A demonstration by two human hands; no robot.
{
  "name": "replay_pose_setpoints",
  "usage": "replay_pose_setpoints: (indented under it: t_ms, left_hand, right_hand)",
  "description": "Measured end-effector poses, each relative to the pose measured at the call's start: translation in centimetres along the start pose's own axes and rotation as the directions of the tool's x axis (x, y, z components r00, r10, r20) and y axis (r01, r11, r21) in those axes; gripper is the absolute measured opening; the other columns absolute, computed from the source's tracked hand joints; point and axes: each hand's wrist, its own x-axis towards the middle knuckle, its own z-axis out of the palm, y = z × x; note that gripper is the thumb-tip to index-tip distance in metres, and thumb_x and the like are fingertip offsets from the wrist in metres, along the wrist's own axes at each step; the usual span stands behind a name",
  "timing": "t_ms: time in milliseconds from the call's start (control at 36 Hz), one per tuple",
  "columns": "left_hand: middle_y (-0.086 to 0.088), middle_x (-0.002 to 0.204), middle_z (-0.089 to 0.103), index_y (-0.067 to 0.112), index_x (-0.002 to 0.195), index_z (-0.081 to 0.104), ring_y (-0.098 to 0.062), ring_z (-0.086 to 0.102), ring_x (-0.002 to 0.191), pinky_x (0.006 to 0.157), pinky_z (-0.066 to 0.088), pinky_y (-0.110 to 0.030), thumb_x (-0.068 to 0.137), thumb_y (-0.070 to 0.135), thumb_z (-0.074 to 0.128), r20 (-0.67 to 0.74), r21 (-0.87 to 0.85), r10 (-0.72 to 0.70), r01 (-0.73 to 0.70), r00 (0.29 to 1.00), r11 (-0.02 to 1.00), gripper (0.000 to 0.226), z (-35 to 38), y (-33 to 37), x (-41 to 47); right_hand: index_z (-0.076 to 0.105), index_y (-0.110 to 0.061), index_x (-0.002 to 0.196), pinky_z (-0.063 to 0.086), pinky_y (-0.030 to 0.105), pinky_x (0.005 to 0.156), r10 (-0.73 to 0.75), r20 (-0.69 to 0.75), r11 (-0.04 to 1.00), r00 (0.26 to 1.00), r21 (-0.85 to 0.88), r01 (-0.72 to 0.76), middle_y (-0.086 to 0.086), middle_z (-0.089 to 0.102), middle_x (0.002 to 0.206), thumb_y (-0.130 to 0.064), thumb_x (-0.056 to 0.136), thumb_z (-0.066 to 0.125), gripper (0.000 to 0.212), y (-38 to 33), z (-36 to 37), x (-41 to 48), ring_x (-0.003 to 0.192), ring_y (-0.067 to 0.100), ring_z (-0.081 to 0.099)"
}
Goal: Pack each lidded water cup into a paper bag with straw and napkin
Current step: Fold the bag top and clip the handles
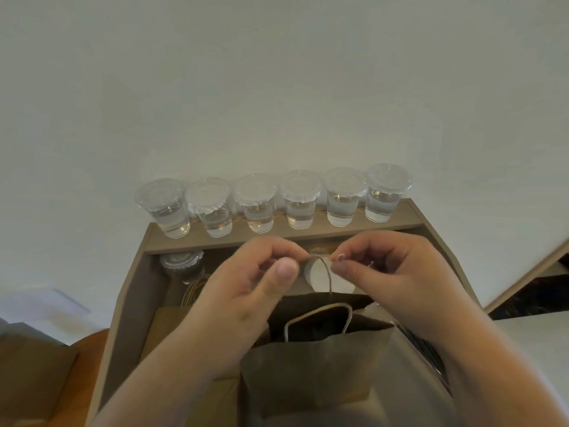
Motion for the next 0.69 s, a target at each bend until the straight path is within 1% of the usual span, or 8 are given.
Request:
replay_pose_setpoints:
  t_ms: [83, 167, 250, 306, 361, 444, 528, 694]
  left_hand:
    - [0.008, 0.125, 0.065, 0.04, 0.137, 0.058, -0.027, 0.067, 0.111, 0.091, 0.057, -0.051, 0.085, 0.092, 0.038, -0.01, -0.16, -0.002, 0.001, 1.0, 0.987, 0.076, -1.3, -2.1, -1.0]
    - [0.006, 0.138, 0.057, 0.041, 0.139, 0.051, -0.033, 0.07, 0.106, 0.091, 0.058, -0.052, 0.064, 0.094, 0.065, -0.012, -0.339, -0.023, 0.017, 1.0, 0.941, 0.094, -1.4, -3.0, -1.6]
    - [0.014, 0.153, 0.05, 0.038, 0.158, 0.03, -0.023, 0.066, 0.126, 0.104, 0.055, -0.04, 0.053, 0.091, 0.07, 0.047, -0.152, -0.043, 0.05, 0.998, 0.987, 0.124, -0.8, -3.6, -2.6]
    - [0.027, 0.154, 0.047, 0.049, 0.161, 0.02, 0.0, 0.055, 0.135, 0.111, 0.044, -0.038, 0.047, 0.088, 0.079, 0.154, 0.036, -0.145, 0.141, 0.977, 0.989, 0.134, -0.6, -4.2, -3.3]
    - [0.046, 0.142, 0.044, 0.069, 0.15, 0.019, 0.022, 0.043, 0.129, 0.112, 0.037, -0.033, 0.042, 0.087, 0.087, 0.238, 0.215, -0.276, 0.227, 0.931, 0.95, 0.13, -0.4, -4.5, -3.8]
    - [0.052, 0.129, 0.041, 0.08, 0.136, 0.027, 0.017, 0.041, 0.125, 0.109, 0.04, -0.031, 0.047, 0.099, 0.072, 0.225, 0.425, -0.317, 0.2, 0.921, 0.883, 0.101, 0.6, -4.7, -3.7]
    - [0.049, 0.121, 0.05, 0.076, 0.12, 0.044, 0.017, 0.038, 0.123, 0.109, 0.035, -0.027, 0.065, 0.097, 0.057, 0.172, 0.513, -0.23, 0.113, 0.958, 0.851, 0.06, 1.6, -4.6, -3.3]
    - [0.041, 0.105, 0.062, 0.063, 0.115, 0.064, 0.008, 0.04, 0.119, 0.099, 0.03, -0.025, 0.08, 0.084, 0.048, 0.092, 0.546, -0.162, 0.086, 0.983, 0.834, 0.044, 3.2, -4.1, -2.9]
  right_hand:
    - [0.08, -0.044, 0.088, 0.055, 0.028, 0.069, 0.085, -0.011, 0.995, 0.996, -0.044, -0.085, -0.013, 0.077, 0.082, -0.039, 0.092, 0.078, 0.007, 1.9, -0.4, 0.9, 0.068, 0.002, 0.064]
    - [0.08, -0.039, 0.086, 0.06, 0.032, 0.076, 0.17, 0.04, 0.984, 0.985, -0.066, -0.167, -0.013, 0.079, 0.083, -0.04, 0.093, 0.076, 0.009, 3.4, -0.1, 1.9, 0.075, 0.006, 0.07]
    - [0.079, -0.036, 0.085, 0.059, 0.028, 0.075, 0.2, 0.135, 0.977, 0.971, -0.104, -0.187, -0.015, 0.078, 0.082, -0.033, 0.095, 0.076, 0.011, 4.5, 0.6, 2.7, 0.078, 0.004, 0.073]
    - [0.079, -0.035, 0.087, 0.059, 0.027, 0.076, 0.212, 0.199, 0.973, 0.957, -0.133, -0.188, -0.014, 0.078, 0.082, -0.032, 0.095, 0.077, 0.009, 4.9, 1.2, 3.1, 0.079, 0.003, 0.074]
    - [0.078, -0.034, 0.089, 0.059, 0.027, 0.077, 0.24, 0.256, 0.963, 0.936, -0.182, -0.197, -0.016, 0.079, 0.083, -0.035, 0.094, 0.078, 0.006, 5.2, 1.7, 3.4, 0.08, 0.003, 0.075]
    - [0.075, -0.033, 0.089, 0.053, 0.025, 0.076, 0.275, 0.327, 0.95, 0.904, -0.236, -0.204, -0.019, 0.08, 0.083, -0.036, 0.093, 0.079, 0.005, 5.3, 2.3, 3.7, 0.08, -0.002, 0.074]
    - [0.074, -0.034, 0.087, 0.057, 0.029, 0.08, 0.254, 0.389, 0.956, 0.886, -0.243, -0.167, -0.017, 0.08, 0.083, -0.036, 0.09, 0.079, 0.006, 5.0, 2.5, 3.5, 0.078, 0.002, 0.076]
    - [0.077, -0.041, 0.085, 0.054, 0.014, 0.07, 0.158, 0.433, 0.948, 0.887, -0.319, -0.013, -0.028, 0.075, 0.085, -0.041, 0.09, 0.079, 0.005, 3.7, 2.4, 2.4, 0.083, -0.006, 0.072]
